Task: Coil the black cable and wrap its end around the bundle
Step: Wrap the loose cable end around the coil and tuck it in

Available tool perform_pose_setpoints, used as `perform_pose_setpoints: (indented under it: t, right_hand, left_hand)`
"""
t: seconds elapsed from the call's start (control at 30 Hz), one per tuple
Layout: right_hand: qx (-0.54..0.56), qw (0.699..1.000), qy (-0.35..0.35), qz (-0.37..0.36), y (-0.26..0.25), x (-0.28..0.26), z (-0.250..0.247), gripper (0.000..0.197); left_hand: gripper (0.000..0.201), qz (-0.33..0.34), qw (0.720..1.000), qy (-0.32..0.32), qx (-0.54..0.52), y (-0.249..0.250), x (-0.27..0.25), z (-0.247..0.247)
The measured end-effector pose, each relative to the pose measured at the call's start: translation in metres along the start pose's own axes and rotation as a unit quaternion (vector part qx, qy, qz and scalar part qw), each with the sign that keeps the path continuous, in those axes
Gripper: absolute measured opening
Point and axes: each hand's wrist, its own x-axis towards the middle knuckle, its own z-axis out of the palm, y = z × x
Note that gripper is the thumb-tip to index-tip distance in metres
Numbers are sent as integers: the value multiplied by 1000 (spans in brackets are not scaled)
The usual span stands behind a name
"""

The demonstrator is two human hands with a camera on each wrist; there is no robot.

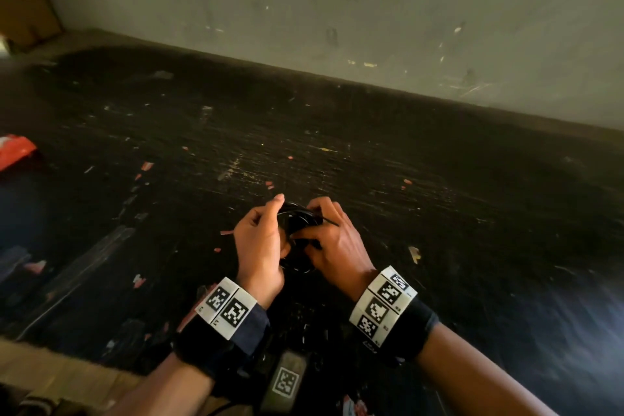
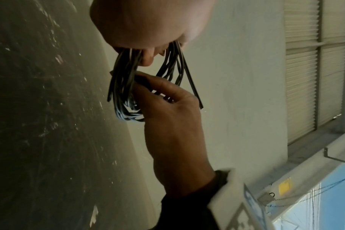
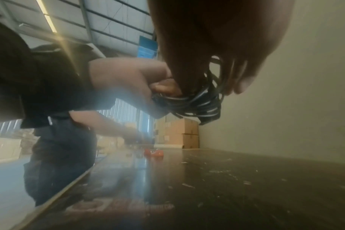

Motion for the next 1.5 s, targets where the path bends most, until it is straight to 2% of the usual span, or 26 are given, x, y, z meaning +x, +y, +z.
perform_pose_setpoints:
  t: [0.2, 0.33, 0.43, 0.53, 0.67, 0.73, 0.87, 1.03, 1.13, 1.23, 1.4, 1.5]
  right_hand:
    - [39, 999, 36, -5, 2, -5, 3, 36]
    - [31, 998, 62, -4, 3, -7, 6, 32]
    - [9, 998, 60, -8, 5, -8, 5, 30]
    - [7, 997, 77, -7, 6, -8, 3, 27]
    - [-21, 996, 85, -10, 7, -8, 1, 32]
    - [-41, 995, 90, -14, 6, -8, -1, 30]
    - [-81, 989, 116, -31, 4, -11, 1, 17]
    - [-114, 984, 127, -52, 3, -9, 2, 21]
    - [-72, 987, 138, -40, 8, -3, -2, 16]
    - [18, 993, 113, -12, 10, 0, -11, 16]
    - [86, 995, 53, -6, 9, 8, -29, 14]
    - [156, 987, 30, 35, 13, 16, -41, 13]
  left_hand:
    - [35, -31, 999, -8, -2, -5, 0, 2]
    - [39, -90, 995, -25, 35, -6, 3, 3]
    - [50, -136, 988, -45, 63, -4, 4, 4]
    - [44, -147, 985, -75, 54, -2, 5, 5]
    - [28, -132, 988, -77, -9, -3, 9, 5]
    - [30, -117, 990, -76, -34, -3, 10, 5]
    - [31, -95, 993, -63, -38, -5, 8, 7]
    - [17, -42, 998, -32, -16, -8, 5, 15]
    - [25, -15, 1000, -19, -18, -10, 4, 16]
    - [24, -14, 1000, -16, -10, -10, 4, 13]
    - [21, -21, 999, -44, -9, -13, 6, 9]
    - [17, -23, 997, -68, -23, -14, 7, 5]
